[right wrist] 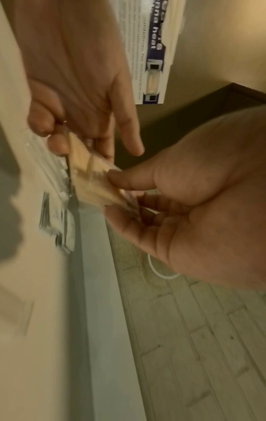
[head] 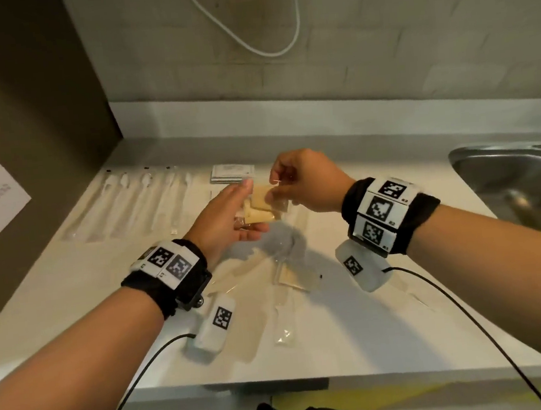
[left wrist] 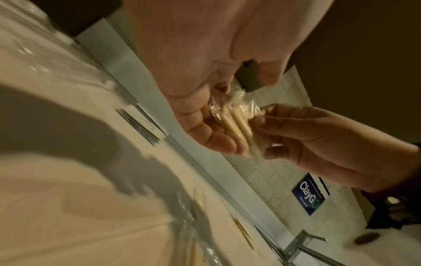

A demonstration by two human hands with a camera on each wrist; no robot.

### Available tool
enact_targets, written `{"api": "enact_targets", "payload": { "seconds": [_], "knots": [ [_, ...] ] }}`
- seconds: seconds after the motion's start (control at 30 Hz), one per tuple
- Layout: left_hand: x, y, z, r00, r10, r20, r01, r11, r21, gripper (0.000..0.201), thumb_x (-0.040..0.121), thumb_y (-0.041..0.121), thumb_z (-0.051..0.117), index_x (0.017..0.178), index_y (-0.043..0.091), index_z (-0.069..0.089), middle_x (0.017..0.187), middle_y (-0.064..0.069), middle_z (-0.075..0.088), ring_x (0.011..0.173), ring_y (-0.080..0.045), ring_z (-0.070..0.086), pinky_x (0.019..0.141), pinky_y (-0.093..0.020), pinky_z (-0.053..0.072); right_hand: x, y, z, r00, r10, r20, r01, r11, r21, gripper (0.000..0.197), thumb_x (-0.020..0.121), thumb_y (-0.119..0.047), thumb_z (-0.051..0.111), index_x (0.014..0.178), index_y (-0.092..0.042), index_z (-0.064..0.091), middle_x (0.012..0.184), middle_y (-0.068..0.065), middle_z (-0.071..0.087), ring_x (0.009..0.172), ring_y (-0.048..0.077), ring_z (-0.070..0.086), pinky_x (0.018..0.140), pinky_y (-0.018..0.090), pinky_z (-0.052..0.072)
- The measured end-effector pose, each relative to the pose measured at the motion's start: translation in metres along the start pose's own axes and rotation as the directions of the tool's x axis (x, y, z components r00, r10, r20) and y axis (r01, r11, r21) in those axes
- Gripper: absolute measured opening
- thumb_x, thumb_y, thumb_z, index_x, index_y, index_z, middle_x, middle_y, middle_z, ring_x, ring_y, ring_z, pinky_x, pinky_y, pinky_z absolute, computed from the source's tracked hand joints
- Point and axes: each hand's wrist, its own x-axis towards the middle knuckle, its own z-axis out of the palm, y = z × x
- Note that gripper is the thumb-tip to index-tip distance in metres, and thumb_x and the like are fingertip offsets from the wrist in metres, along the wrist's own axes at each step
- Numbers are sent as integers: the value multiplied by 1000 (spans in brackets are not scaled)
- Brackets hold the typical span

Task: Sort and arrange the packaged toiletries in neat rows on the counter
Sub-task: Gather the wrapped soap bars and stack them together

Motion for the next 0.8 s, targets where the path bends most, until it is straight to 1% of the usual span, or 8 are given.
{"api": "enact_targets", "payload": {
  "seconds": [0.07,0.13,0.23,0.33,0.43,0.57,0.67,0.8],
  "knots": [
    [4,-3,16,1000,-1,2,1,1000,31,21,102,23,47,120,15,54,106,-13,62,74,-25,70,65,-30,58,-12,13,-6,999,12,-31,-14,998,-68,24,75,-30,81,87,-17,66,67,-11,56,57,2,48,50,11,35],
    [7,-7,29,1000,-25,5,25,998,49,19,103,14,45,120,15,52,104,-15,64,73,-25,70,66,-31,59,-23,26,-12,999,18,-28,-21,994,-110,25,79,-32,77,95,-15,70,78,-8,65,64,2,53,54,10,35],
    [9,-11,45,999,-54,-5,54,997,46,22,103,10,43,124,14,48,107,-20,65,75,-27,70,73,-37,59,-41,42,-12,994,35,-103,-45,994,-96,28,89,-15,60,116,-10,65,102,2,70,78,11,57,69,18,47],
    [13,-11,51,996,-39,-84,41,999,22,33,102,5,41,130,22,43,108,-20,60,76,-28,69,76,-40,58,-59,51,-2,979,127,-157,-131,991,-13,34,89,-5,48,122,-8,53,113,7,59,86,16,53,75,24,42],
    [16,-6,51,991,12,-136,-5,999,52,47,101,3,39,138,31,40,111,-12,57,78,-28,69,74,-38,59,-70,57,13,986,166,21,-164,983,-80,32,91,-8,49,123,-7,50,115,10,60,90,18,53,75,26,41],
    [18,2,50,987,52,-151,-41,996,76,56,102,4,38,145,40,34,124,-15,53,78,-26,70,68,-32,62,-81,58,38,944,111,311,-42,974,-221,48,86,-33,64,126,-9,50,119,8,59,99,23,58,82,33,50],
    [18,2,54,988,62,-138,-50,995,89,57,102,4,39,145,41,35,126,-16,53,79,-26,71,67,-30,63,-81,59,54,947,68,314,45,940,-339,53,83,-38,67,126,-12,50,116,8,55,99,27,58,81,38,52],
    [19,0,59,987,70,-146,-57,994,97,56,102,5,39,146,38,36,109,-11,59,78,-27,71,70,-32,62,-73,67,41,937,121,328,-28,961,-275,55,77,-27,76,125,-12,53,115,5,60,98,24,58,83,34,51]
  ]
}}
